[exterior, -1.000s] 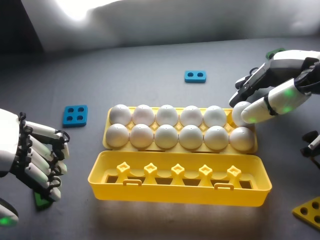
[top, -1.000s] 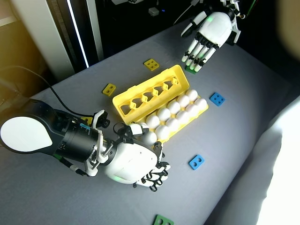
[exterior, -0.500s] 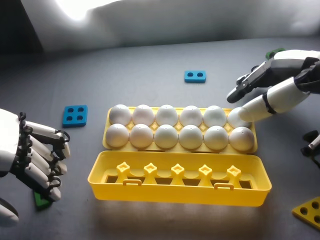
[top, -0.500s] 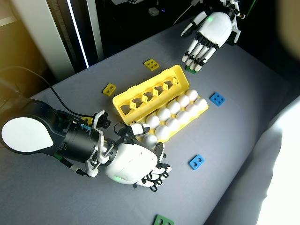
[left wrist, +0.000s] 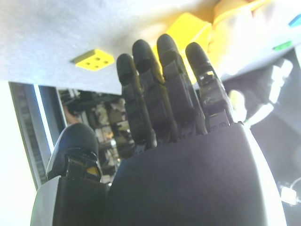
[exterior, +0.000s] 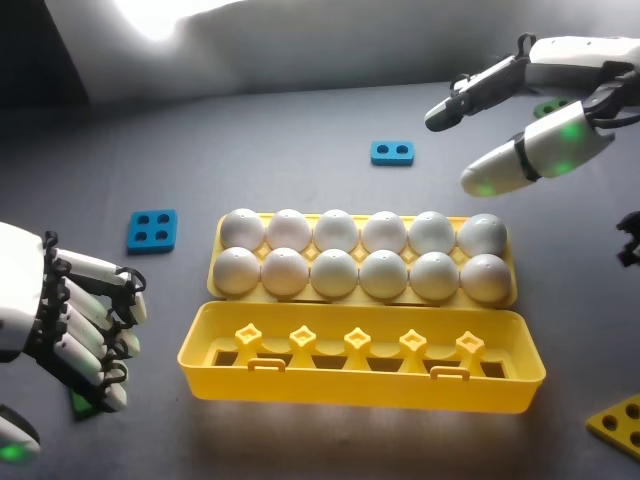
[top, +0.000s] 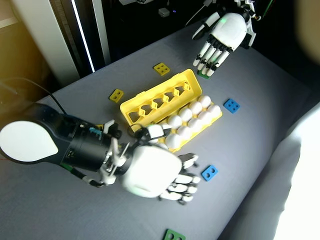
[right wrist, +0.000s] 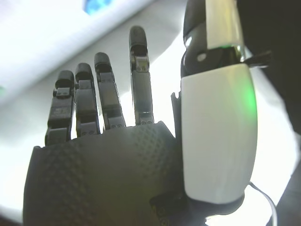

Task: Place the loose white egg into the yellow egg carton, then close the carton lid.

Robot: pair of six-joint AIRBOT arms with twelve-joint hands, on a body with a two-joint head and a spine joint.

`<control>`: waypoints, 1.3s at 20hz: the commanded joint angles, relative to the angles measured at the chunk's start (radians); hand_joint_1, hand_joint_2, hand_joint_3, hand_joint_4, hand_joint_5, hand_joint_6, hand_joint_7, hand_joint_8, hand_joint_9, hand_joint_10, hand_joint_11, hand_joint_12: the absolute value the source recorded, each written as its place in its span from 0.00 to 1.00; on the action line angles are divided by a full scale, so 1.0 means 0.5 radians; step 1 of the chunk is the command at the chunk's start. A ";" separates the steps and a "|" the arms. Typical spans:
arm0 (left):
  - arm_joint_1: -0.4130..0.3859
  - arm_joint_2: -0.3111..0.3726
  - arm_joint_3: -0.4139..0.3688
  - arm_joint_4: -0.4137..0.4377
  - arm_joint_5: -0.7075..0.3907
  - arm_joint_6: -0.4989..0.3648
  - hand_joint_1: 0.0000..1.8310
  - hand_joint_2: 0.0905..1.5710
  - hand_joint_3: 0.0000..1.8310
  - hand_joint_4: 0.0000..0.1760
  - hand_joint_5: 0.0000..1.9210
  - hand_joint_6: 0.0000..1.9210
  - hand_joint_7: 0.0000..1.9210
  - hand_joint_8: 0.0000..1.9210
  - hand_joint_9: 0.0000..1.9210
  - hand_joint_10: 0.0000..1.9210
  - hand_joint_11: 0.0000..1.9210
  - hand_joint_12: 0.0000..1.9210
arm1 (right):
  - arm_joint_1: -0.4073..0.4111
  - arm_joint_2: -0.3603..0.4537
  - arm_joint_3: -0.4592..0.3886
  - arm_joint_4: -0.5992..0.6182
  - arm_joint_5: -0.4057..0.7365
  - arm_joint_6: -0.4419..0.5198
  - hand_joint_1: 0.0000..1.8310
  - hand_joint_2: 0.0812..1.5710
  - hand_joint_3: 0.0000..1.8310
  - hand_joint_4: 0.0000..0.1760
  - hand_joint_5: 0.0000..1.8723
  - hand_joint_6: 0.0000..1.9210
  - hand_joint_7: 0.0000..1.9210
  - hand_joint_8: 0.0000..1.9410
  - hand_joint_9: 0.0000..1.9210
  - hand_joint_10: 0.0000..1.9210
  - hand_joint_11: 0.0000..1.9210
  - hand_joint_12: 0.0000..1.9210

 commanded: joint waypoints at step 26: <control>0.080 0.033 -0.157 -0.207 0.154 0.052 0.00 0.86 0.00 0.00 0.32 0.00 0.29 0.00 0.22 0.00 0.00 0.41 | 0.191 0.865 -0.588 -1.381 0.467 0.337 0.31 0.59 0.00 0.00 0.07 0.00 0.05 0.00 0.03 0.00 0.00 0.04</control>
